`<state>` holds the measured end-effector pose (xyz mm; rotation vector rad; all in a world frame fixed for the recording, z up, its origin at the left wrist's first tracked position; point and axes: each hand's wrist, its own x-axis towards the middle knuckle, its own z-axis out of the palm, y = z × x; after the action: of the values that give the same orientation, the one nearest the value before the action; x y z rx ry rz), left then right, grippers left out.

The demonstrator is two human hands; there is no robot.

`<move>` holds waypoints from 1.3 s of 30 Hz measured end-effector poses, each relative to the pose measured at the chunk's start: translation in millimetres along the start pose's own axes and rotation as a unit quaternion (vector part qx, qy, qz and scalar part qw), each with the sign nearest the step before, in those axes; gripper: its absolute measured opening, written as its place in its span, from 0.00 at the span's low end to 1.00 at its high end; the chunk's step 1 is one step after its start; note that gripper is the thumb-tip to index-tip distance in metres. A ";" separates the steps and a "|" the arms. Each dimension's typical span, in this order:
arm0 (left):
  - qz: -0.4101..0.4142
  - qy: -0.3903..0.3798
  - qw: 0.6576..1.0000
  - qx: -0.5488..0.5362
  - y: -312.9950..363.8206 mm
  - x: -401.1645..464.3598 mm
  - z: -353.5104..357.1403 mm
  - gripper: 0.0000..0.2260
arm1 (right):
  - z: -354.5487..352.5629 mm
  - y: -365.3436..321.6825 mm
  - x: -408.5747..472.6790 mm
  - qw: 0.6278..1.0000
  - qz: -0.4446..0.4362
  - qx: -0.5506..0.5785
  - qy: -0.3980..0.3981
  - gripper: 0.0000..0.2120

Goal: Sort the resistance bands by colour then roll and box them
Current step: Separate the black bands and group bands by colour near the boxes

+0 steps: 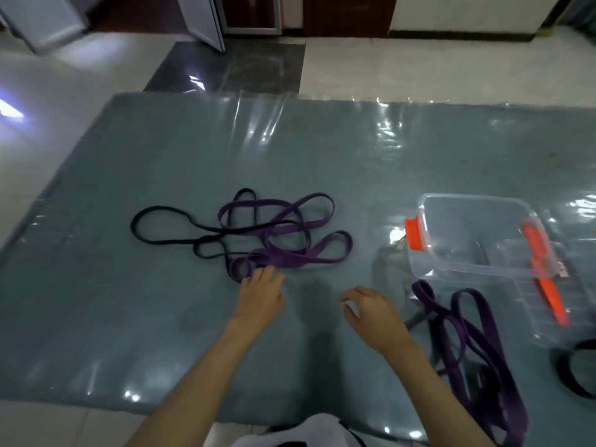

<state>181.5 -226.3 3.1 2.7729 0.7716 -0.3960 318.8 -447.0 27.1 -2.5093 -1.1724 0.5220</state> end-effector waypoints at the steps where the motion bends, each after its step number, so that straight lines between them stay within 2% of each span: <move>1: -0.003 0.001 1.000 0.000 -10.4 6.2 -3.3 0.23 | 2.0 -5.2 5.0 1.000 0.005 0.002 -0.001 0.11; 12: -0.005 0.038 0.997 -0.060 -61.8 80.2 -21.7 0.22 | 15.3 -23.3 89.7 0.998 0.039 0.019 -0.044 0.15; 15: -0.035 0.049 0.995 -0.081 -71.3 105.1 -23.8 0.21 | 17.2 -25.0 119.6 0.997 0.044 0.041 -0.055 0.16; 18: -0.104 0.071 0.973 -0.191 -78.1 123.9 -19.5 0.17 | 23.0 -28.7 148.2 0.995 0.047 0.065 -0.054 0.18; 21: -0.160 0.075 0.938 -0.299 -84.8 136.4 -11.3 0.24 | 32.6 -32.3 173.2 0.993 0.053 0.089 -0.052 0.25; 24: -0.167 0.064 0.930 -0.321 -85.4 143.5 -4.1 0.29 | 45.7 -33.4 191.4 0.990 0.066 0.108 -0.063 0.28; 28: -0.181 0.070 0.923 -0.333 -78.4 147.3 1.8 0.25 | 58.7 -36.1 195.4 0.987 0.077 0.137 -0.043 0.25; 32: -0.192 0.140 0.894 -0.381 -78.2 139.5 1.9 0.16 | 64.8 -34.8 180.0 0.983 0.080 0.160 0.028 0.19; 34: -0.171 0.161 0.884 -0.403 -76.4 129.1 1.6 0.14 | 67.1 -30.3 166.8 0.980 0.091 0.169 0.045 0.16; 37: -0.145 0.152 0.888 -0.408 -72.0 108.2 6.9 0.14 | 70.5 -18.4 143.5 0.975 0.113 0.192 0.026 0.11; 39: -0.123 0.117 0.911 -0.375 -71.5 93.4 14.2 0.16 | 74.1 -12.0 126.1 0.982 0.112 0.152 -0.025 0.10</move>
<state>217.7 -127.2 -50.8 2.0165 1.0581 0.1818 352.5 -331.4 -56.8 -2.3814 -0.7587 0.7626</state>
